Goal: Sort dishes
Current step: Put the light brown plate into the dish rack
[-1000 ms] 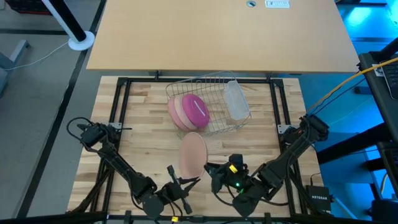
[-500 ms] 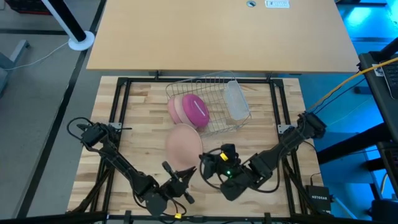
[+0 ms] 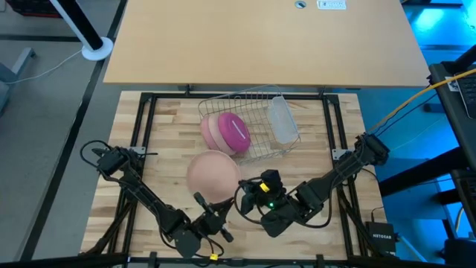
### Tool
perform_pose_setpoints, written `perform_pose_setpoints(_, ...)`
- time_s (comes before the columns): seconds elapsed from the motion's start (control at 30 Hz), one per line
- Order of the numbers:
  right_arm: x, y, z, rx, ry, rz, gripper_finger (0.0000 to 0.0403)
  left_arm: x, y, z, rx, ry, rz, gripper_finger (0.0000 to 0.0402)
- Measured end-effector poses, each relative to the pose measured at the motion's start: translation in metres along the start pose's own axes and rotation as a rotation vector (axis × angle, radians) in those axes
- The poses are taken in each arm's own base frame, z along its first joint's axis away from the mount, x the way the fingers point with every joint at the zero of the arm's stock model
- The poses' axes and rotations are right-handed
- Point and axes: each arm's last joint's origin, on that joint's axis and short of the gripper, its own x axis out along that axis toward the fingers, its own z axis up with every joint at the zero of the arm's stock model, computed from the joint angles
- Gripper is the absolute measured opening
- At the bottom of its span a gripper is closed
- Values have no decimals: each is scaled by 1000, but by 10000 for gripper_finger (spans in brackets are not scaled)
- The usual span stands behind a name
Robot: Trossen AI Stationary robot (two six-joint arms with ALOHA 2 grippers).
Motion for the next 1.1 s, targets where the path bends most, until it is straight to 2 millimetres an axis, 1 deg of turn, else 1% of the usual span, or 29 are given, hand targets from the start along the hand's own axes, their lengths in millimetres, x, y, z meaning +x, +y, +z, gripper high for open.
perform_pose_setpoints(0.07,0,0,0,-36,-12,-4,4,0,0,1,-39,-2,-6,0)
perform_pose_setpoints(0.3,0,0,0,-66,-41,-7,2,4,1,0,-37,2,6,0)
perform_pose_setpoints(0.57,0,0,0,-51,-13,-1,19,10,2,0,-19,8,23,0)
perform_pose_setpoints(0.8,2,0,1,-44,2,0,25,11,2,-2,64,12,29,0)
perform_pose_setpoints(0.97,11,-1,6,-30,42,-11,28,11,1,-9,122,21,42,0)
perform_pose_setpoints(1.1,21,-3,12,18,71,-24,48,11,1,-13,140,26,50,0)
